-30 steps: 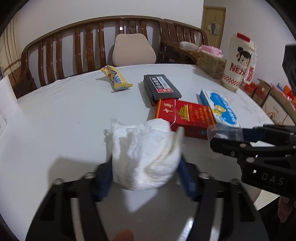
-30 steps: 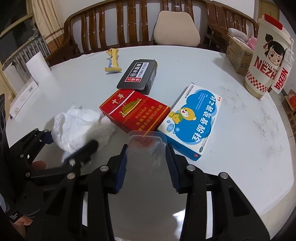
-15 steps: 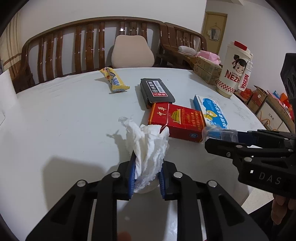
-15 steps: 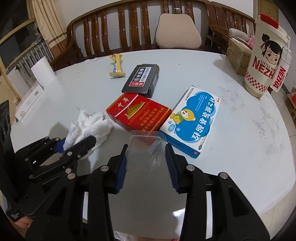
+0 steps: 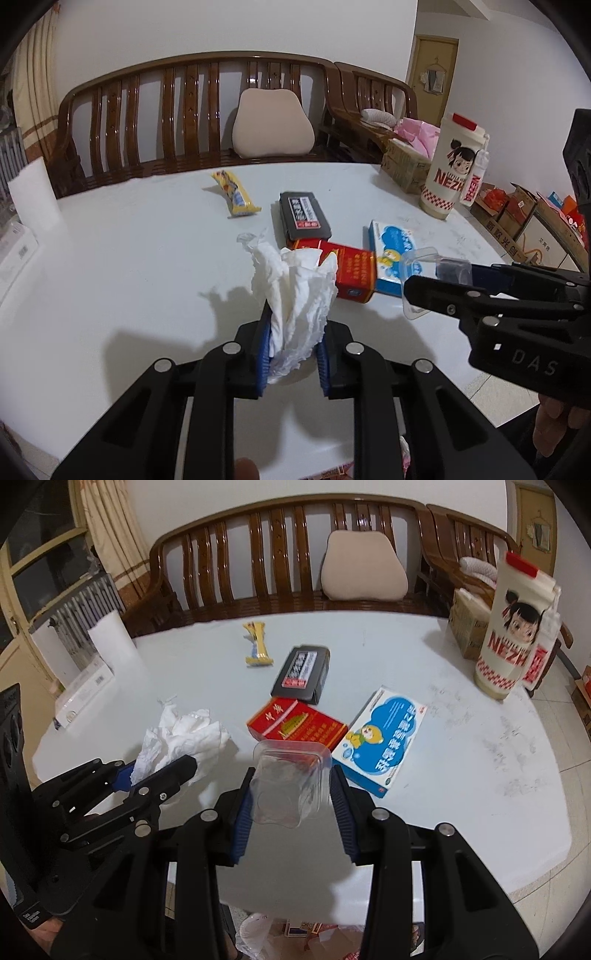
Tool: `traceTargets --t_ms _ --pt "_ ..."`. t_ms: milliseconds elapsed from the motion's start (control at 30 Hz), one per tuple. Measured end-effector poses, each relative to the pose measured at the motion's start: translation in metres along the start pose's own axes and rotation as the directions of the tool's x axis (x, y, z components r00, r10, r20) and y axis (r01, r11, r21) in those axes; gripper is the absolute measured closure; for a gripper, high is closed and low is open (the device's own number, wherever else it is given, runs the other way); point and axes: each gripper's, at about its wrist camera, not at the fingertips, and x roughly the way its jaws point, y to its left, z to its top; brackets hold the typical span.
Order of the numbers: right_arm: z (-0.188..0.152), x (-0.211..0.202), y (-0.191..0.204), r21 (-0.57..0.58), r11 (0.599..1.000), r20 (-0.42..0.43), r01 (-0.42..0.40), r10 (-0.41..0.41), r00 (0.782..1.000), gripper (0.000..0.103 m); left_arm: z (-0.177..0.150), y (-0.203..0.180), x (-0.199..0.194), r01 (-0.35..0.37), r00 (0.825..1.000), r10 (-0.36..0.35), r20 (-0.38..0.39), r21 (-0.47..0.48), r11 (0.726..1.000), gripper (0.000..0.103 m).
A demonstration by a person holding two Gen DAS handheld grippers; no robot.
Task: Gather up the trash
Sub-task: 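Carry the tissue and clear cup down over the white plastic bag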
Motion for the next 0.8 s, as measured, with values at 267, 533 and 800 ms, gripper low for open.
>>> traceTargets --t_ms 267,533,800 --pt "0.000 -0.059 0.003 -0.007 0.999 0.068 -0.036 0.036 0.997 0.064 0.007 -0.022 -0.054 0.007 1.000 -0.007 0.026 0.005 1.000 0.083" --pt "-0.019 -0.119 0.007 -0.035 0.997 0.136 -0.069 0.073 0.988 0.064 -0.012 -0.045 -0.099 0.022 0.999 -0.022 0.027 0.012 1.000 0.082" --pt "-0.064 -0.155 0.005 -0.050 0.996 0.150 -0.068 0.074 0.986 0.064 -0.048 -0.063 -0.131 0.080 0.997 -0.081 0.016 0.013 0.997 0.082"
